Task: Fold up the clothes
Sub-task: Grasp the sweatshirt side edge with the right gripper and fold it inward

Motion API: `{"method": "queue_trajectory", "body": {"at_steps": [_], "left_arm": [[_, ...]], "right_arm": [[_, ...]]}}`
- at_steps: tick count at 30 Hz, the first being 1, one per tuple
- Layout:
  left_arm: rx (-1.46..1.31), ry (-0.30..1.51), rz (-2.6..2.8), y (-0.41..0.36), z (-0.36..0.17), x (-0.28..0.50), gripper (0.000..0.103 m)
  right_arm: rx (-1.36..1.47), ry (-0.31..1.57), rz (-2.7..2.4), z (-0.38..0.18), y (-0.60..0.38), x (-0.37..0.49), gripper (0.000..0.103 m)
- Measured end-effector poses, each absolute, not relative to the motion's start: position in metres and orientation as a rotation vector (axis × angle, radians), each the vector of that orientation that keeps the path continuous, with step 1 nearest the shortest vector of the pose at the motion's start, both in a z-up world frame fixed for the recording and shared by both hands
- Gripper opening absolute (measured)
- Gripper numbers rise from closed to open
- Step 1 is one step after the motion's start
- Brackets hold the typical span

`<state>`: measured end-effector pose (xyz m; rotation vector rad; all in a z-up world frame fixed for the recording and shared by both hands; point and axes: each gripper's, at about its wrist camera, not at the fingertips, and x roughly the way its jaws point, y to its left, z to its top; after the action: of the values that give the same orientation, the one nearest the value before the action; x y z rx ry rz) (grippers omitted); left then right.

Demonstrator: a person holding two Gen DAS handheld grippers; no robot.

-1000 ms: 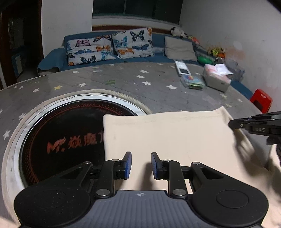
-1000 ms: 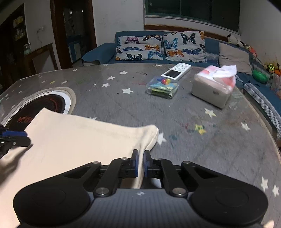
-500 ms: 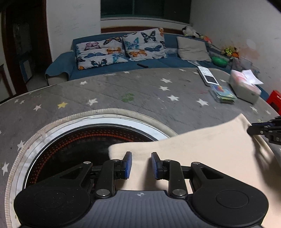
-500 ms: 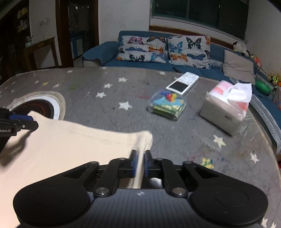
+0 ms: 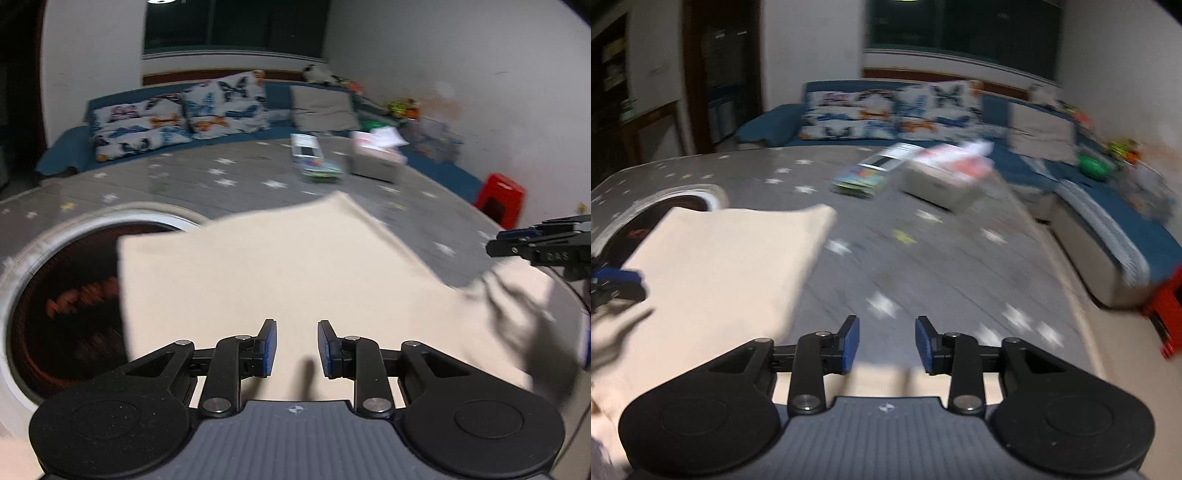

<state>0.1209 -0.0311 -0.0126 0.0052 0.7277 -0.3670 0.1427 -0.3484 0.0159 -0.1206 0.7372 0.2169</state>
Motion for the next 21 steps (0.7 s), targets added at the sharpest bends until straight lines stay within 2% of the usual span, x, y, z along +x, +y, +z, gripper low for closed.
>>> {"method": "queue_trajectory", "body": {"at_steps": [8,18,21], "left_arm": [[0.037,0.714,-0.490,-0.086,-0.017,0.080,0.027],[0.119,0.695,-0.544,-0.125,-0.022,0.062,0.027],[0.129,0.697,-0.546,-0.129,-0.024,0.061,0.027]], "right_arm": [[0.032,0.748,0.001,-0.006,-0.424,0.093,0.038],[0.132,0.718,-0.083,-0.024,-0.447,0.087,0.038],[0.136,0.712,-0.076,-0.028,-0.447,0.088,0.035]]}}
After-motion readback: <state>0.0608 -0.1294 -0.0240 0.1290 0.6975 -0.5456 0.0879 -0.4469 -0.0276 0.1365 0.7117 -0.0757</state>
